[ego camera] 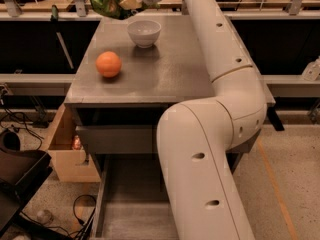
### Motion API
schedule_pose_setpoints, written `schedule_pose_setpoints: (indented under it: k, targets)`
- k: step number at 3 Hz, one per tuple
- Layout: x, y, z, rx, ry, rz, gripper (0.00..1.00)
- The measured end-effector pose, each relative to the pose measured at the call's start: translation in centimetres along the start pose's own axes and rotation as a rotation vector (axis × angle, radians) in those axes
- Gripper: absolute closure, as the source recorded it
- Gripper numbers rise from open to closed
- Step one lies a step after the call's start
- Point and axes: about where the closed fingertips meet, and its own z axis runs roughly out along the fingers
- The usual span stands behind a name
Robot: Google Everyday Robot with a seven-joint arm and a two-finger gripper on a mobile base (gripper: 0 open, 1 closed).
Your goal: Pick green rice chip bag from white bowl and place on counter
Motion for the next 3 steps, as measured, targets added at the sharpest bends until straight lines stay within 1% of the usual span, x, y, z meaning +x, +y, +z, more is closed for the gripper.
schedule_pose_setpoints:
  k: [1, 2, 3]
  targets:
    - [-2.5, -1.4, -2.1, 0.038, 0.006, -0.059, 1.00]
    - [-3.7, -3.9, -5.9, 0.109, 0.030, -0.085, 1.00]
    - [-4.2, -6.7, -10.6, 0.201, 0.093, -0.089, 1.00]
